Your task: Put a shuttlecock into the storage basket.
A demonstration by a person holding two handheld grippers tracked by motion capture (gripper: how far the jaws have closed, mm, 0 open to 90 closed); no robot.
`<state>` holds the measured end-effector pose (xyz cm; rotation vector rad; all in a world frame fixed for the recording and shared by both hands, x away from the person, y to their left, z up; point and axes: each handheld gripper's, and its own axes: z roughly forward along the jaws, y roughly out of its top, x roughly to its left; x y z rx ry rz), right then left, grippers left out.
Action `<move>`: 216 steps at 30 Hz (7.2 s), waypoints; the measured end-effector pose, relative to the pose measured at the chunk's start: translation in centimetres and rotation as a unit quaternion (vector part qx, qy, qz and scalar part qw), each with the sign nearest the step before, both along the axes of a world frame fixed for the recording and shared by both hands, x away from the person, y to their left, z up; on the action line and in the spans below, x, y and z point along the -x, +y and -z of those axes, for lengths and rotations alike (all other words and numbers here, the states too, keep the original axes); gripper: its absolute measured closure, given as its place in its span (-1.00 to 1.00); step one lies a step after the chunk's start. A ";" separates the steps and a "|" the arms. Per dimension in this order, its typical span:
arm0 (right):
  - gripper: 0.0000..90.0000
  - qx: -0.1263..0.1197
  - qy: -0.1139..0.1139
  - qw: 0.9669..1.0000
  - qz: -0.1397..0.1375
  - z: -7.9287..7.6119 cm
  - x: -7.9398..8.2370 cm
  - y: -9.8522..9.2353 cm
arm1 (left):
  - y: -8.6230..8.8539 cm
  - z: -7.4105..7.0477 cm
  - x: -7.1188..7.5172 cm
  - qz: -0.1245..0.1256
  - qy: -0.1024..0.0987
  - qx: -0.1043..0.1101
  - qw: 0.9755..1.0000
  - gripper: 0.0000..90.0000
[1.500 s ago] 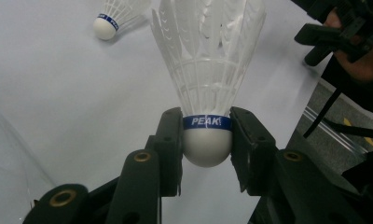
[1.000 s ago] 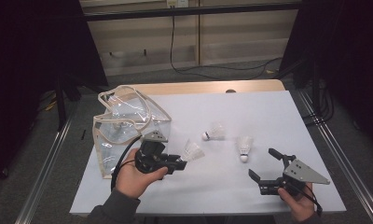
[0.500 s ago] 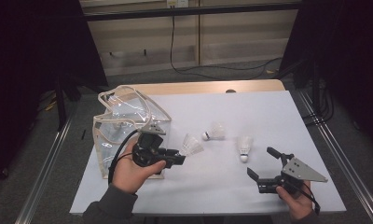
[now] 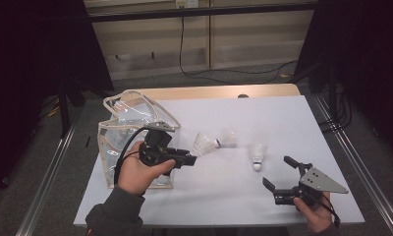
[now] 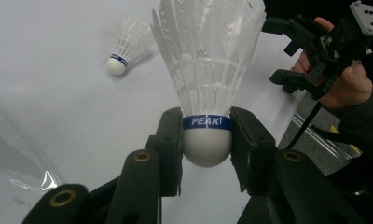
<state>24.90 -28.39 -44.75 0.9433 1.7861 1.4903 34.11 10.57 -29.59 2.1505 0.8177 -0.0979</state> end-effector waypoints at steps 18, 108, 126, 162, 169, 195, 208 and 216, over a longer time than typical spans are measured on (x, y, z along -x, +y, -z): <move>-0.99 0.000 0.001 1.000 -0.003 0.0 0.0 0.0 | 0.2 -2.0 -1.0 -0.007 -0.006 -0.001 1.000 0.46; -0.99 0.001 -0.003 1.000 -0.007 -0.1 0.2 -0.1 | 3.3 -7.1 -6.5 -0.096 -0.022 -0.019 0.995 0.46; -0.99 -0.003 -0.002 1.000 -0.007 -0.1 0.2 -0.1 | 4.3 -7.3 -7.4 -0.114 -0.025 -0.029 0.993 0.46; -0.99 -0.004 -0.001 1.000 -0.007 -0.1 0.2 -0.1 | 7.2 -7.1 -8.6 -0.164 -0.025 -0.035 0.986 0.46; -0.99 -0.003 -0.002 1.000 -0.007 -0.1 0.2 -0.2 | 7.7 -7.1 -8.8 -0.172 -0.026 -0.036 0.984 0.46; -0.99 -0.002 -0.003 1.000 -0.006 -0.1 0.2 -0.2 | 9.5 -6.8 -9.2 -0.210 -0.029 -0.036 0.977 0.46; -0.99 -0.002 -0.003 1.000 -0.005 -0.1 0.3 -0.2 | 10.5 -6.3 -9.4 -0.234 -0.029 -0.035 0.971 0.46; -0.99 -0.002 -0.003 1.000 -0.005 -0.1 0.3 -0.2 | 11.0 -5.9 -9.7 -0.243 -0.024 -0.040 0.969 0.46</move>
